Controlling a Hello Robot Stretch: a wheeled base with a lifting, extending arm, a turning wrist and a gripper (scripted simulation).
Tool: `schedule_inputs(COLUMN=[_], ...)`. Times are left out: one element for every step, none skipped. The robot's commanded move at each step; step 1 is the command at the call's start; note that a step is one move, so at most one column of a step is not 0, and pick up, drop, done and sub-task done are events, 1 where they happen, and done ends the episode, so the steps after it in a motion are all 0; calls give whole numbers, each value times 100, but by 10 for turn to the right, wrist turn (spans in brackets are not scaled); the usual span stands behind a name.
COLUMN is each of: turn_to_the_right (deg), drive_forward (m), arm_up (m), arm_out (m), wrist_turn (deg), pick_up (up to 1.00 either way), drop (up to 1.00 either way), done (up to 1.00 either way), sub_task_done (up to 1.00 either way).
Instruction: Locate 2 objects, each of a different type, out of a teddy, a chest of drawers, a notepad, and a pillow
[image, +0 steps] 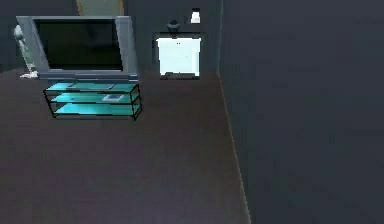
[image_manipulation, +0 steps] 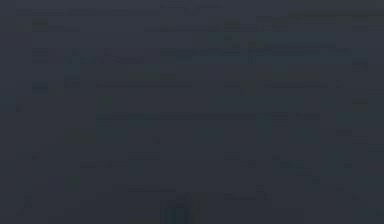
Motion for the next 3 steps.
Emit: schedule_inputs(turn_to_the_right=[0, -450, -240], drive_forward=[45, 0, 0], arm_up=[0, 0, 0], arm_out=[0, 0, 0], wrist_turn=[0, 0, 0], pick_up=[0, 0, 0], drop=[0, 0, 0], done=[0, 0, 0], sub_task_done=[0, 0, 0])
